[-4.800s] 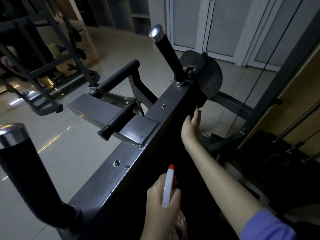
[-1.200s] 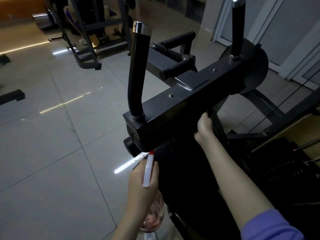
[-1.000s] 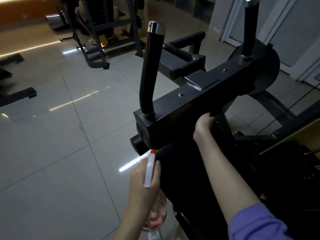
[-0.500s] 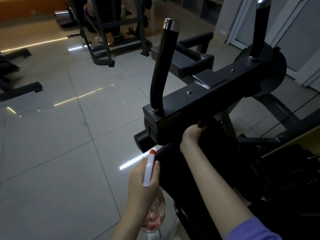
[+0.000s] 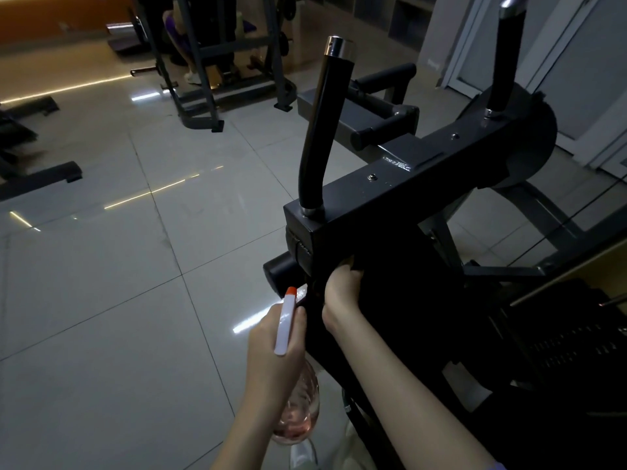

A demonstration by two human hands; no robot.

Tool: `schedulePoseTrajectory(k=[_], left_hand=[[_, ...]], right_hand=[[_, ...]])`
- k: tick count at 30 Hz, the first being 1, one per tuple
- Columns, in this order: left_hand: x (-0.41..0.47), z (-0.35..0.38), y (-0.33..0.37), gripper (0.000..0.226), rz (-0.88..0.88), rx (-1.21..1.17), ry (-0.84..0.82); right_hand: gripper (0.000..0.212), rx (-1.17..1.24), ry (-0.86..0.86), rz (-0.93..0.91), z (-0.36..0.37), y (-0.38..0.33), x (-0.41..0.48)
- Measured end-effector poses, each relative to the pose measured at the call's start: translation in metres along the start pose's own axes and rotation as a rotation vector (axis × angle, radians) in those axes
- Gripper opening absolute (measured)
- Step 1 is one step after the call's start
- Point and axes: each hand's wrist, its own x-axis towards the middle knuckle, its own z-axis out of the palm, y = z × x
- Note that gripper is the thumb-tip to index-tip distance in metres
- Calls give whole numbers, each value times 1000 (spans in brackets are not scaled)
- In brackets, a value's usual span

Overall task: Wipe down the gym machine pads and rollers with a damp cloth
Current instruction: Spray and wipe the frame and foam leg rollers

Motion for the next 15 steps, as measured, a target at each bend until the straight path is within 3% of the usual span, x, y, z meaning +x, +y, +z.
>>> schedulePoseTrajectory(k=[5,15], left_hand=[[5,0,0,34,-11,1,-8],[17,-3,-6,40,-32,-90,-26]], right_hand=[[38,-162,-118,39,-13,-11,-5],[30,-318,-131,28,-22,-24,-14]])
